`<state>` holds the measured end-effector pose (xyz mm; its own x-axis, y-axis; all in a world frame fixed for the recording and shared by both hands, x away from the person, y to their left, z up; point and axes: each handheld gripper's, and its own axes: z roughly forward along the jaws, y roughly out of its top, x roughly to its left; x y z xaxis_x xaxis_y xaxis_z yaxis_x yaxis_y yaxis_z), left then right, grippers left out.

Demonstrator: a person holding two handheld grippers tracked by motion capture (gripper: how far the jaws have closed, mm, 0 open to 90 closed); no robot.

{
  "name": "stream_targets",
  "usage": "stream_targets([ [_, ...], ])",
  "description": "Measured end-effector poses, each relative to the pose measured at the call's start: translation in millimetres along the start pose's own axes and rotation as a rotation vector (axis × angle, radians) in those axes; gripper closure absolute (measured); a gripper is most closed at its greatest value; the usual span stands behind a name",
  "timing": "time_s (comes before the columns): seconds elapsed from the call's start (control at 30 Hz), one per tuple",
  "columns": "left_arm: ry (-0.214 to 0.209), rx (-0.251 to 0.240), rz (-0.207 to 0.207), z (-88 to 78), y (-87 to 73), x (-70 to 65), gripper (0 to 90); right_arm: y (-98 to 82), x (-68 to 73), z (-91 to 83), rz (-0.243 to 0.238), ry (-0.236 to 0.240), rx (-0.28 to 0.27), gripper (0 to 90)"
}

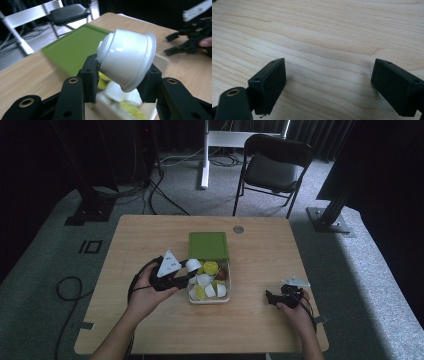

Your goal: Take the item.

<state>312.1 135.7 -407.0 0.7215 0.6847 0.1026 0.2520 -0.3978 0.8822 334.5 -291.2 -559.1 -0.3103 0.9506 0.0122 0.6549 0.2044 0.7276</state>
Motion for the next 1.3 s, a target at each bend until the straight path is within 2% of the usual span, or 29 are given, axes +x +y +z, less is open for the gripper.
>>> stream_targets([
  [0.1, 0.031, -0.016, -0.031, -5.3, -7.0, 11.0, 58.2, 0.0, -0.1, 0.0, -0.001, 0.000, 0.000, 12.4],
  [0.13, 0.030, -0.033, -0.029, -6.9, -10.1, 14.8, 58.2, 0.0, 0.0, 0.0, 0.000, 0.000, 0.000, 12.4],
  [0.17, 0.021, -0.038, -0.047, -8.3, -13.4, 18.4, 58.2, 0.0, 0.0, 0.0, 0.000, 0.000, 0.000, 12.4],
  [0.27, 0.051, -0.058, -0.081, -11.0, -24.0, 29.0, 58.1, 0.0, 0.0, 0.0, 0.000, 0.000, 0.000, 12.4],
  [0.33, 0.078, -0.077, -0.121, -13.4, -33.1, 37.1, 58.2, 0.0, 0.0, 0.0, 0.000, 0.000, 0.000, 12.4],
  [0.57, 0.157, -0.071, -0.190, -13.3, -65.7, 58.5, 58.1, 0.0, 0.0, 0.0, 0.001, 0.000, 0.000, 12.5],
  [0.7, 0.193, -0.062, -0.238, -10.6, -86.9, 67.0, 58.1, 0.0, 0.0, 0.0, 0.000, 0.000, 0.000, 12.4],
  [0.8, 0.230, -0.067, -0.255, -9.5, -99.4, 71.4, 58.1, 0.0, 0.0, 0.0, 0.000, 0.000, 0.000, 12.5],
  [0.97, 0.256, -0.024, -0.277, -4.9, -113.0, 77.8, 58.1, 0.0, 0.0, 0.0, 0.000, 0.000, 0.000, 12.4],
  [1.1, 0.286, -0.002, -0.310, -1.3, -122.4, 82.8, 58.1, 0.0, 0.1, 0.0, 0.000, 0.000, 0.000, 12.4],
  [1.13, 0.282, 0.006, -0.321, -0.4, -124.1, 84.1, 58.2, 0.0, 0.0, 0.0, 0.000, 0.000, 0.000, 12.4],
  [1.3, 0.296, 0.070, -0.365, 6.3, -131.7, 91.5, 58.1, 0.0, 0.0, 0.0, 0.000, 0.000, 0.000, 12.4],
])
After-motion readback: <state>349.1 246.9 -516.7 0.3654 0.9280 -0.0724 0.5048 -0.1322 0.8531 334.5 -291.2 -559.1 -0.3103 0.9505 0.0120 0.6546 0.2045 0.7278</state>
